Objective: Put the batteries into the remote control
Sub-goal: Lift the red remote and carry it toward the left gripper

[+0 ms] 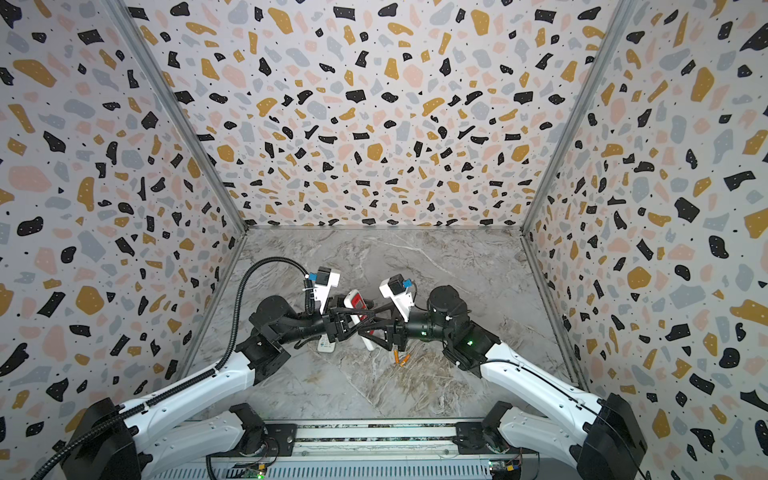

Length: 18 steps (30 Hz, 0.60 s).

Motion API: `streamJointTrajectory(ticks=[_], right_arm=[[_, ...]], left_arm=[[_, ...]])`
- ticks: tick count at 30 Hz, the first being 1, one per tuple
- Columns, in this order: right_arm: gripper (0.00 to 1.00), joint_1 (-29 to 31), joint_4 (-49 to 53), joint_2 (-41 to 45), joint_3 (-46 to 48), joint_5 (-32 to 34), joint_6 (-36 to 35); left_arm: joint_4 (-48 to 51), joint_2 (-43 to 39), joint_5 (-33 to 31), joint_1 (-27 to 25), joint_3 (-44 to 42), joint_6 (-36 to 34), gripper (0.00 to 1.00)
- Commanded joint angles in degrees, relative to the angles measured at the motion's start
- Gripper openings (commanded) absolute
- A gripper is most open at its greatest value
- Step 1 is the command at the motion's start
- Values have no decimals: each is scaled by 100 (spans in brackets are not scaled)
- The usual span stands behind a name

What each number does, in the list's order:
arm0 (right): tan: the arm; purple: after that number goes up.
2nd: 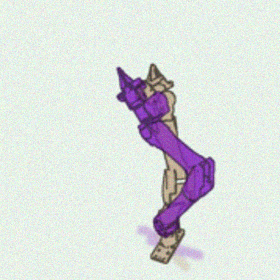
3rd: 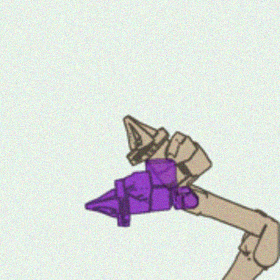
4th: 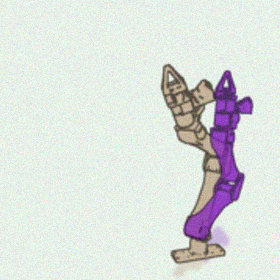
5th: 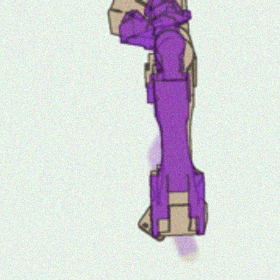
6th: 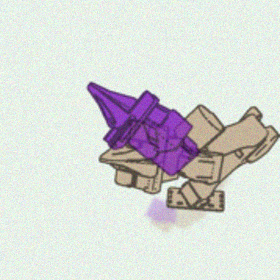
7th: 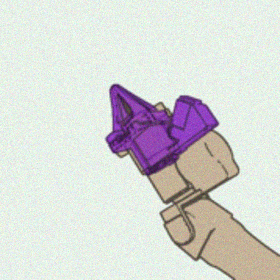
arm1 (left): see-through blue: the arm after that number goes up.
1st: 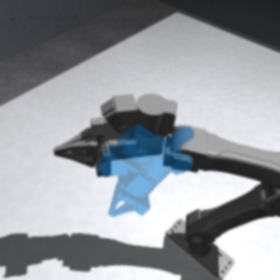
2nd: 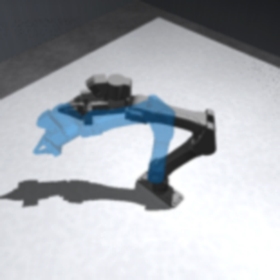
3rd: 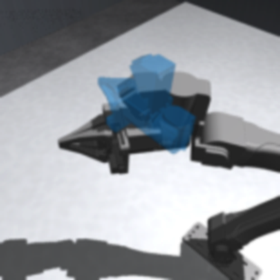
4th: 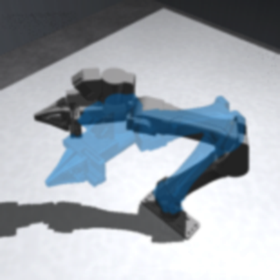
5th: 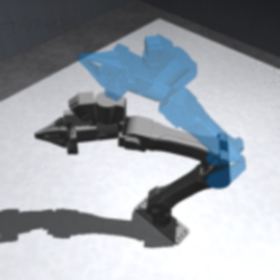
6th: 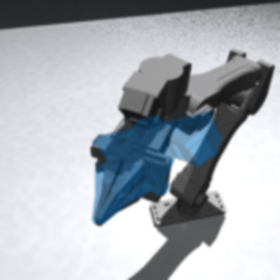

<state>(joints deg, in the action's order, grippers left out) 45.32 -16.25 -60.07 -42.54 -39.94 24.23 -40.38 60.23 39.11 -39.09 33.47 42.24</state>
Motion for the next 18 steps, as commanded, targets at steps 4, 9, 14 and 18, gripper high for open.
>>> streamJointTrajectory(ticks=[4, 9, 14, 18], right_arm=[[29, -31, -299, 47, -139, -246, -94], [70, -17, 165, 190, -233, 477, -396], [90, 470, 992, 312, -465, 2166, -1013], [90, 1277, 1673, 93, -738, 4102, -1425]], left_arm=[[-656, 7, 29, -20, 67, 177, 30], [-693, 114, -327, -20, 39, 477, 3], [26, 360, -1124, -11, 135, 784, 0], [180, 516, -1791, 118, -22, 1716, 0]])
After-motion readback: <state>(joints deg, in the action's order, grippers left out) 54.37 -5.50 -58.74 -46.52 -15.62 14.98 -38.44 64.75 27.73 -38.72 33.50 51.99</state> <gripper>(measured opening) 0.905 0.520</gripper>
